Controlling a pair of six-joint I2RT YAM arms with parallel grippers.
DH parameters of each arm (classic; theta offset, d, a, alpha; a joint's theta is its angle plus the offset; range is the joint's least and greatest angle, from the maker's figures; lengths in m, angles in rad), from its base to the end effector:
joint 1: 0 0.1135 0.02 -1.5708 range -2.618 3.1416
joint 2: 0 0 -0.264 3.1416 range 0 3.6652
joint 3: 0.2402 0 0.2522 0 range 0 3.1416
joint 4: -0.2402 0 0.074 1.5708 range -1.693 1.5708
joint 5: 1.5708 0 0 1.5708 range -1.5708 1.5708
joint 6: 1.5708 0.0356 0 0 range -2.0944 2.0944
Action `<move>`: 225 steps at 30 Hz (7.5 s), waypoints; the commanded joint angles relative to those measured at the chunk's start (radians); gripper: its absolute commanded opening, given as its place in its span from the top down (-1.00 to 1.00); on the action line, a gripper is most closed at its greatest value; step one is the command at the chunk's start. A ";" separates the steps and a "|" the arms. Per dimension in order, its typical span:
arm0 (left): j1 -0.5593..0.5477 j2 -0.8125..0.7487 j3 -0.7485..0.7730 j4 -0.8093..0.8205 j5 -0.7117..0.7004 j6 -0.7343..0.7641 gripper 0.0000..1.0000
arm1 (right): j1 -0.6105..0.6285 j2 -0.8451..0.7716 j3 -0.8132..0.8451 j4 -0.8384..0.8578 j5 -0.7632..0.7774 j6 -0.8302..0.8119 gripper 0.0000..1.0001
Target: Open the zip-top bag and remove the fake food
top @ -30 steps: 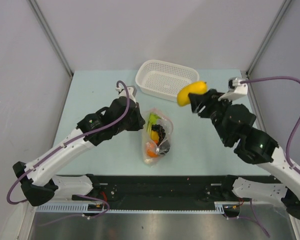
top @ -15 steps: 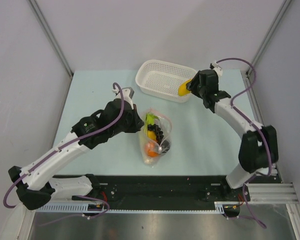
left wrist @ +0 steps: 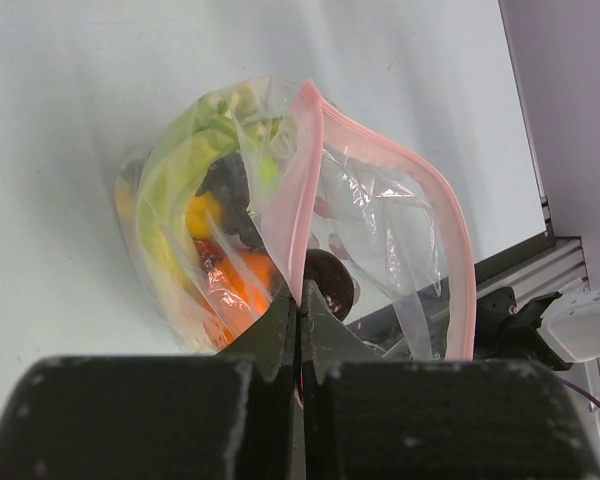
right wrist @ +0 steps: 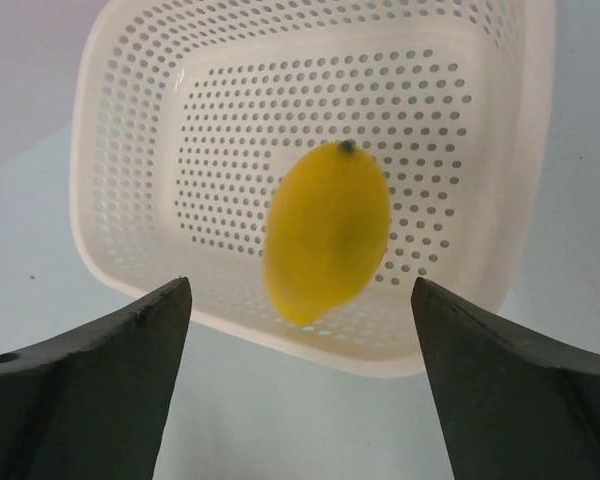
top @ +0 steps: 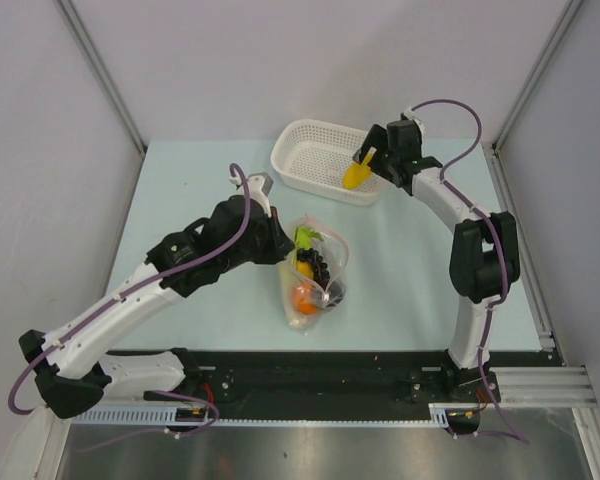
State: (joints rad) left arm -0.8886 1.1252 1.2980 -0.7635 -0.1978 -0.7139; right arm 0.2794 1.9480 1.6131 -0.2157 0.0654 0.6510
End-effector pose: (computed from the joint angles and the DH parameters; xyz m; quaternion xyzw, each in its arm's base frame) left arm 0.1490 -0.1723 0.3923 0.0303 0.8787 -0.2758 0.3885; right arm 0.4444 0.1251 0.2778 0.1768 0.8543 0.1934 0.4489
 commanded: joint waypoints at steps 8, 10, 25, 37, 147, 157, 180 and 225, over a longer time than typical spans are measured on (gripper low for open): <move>-0.003 0.031 0.036 0.049 0.011 0.025 0.99 | 0.148 -0.194 0.134 -0.401 0.103 -0.143 -0.94; -0.003 0.044 0.056 0.038 0.011 0.042 0.99 | 0.225 -0.300 0.085 -0.477 0.137 -0.189 -0.80; -0.004 0.068 0.061 0.082 0.023 0.088 0.99 | 0.756 -0.715 -0.186 -0.579 0.245 -0.108 0.81; -0.007 0.056 0.037 0.101 0.035 0.059 0.99 | 0.643 -0.537 -0.228 -0.593 0.093 -0.047 0.85; -0.013 0.097 -0.037 0.136 0.101 0.151 0.99 | 0.121 0.145 0.766 -0.719 0.231 -0.278 -0.89; -0.013 0.125 -0.002 0.145 0.106 0.154 1.00 | 0.400 -0.449 0.233 -0.728 0.153 -0.272 -0.67; -0.016 0.156 0.093 0.204 0.098 0.122 0.99 | 0.616 -0.521 -0.312 -0.461 -0.004 0.019 0.39; 0.010 -0.156 -0.176 -0.092 -0.093 -0.033 0.27 | 0.644 -0.429 -0.587 -0.171 -0.305 -0.011 -0.67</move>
State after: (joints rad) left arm -0.8967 1.0210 1.2331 -0.7746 -0.2939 -0.6456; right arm 0.9192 1.5475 1.0477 -0.3485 -0.1612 0.6876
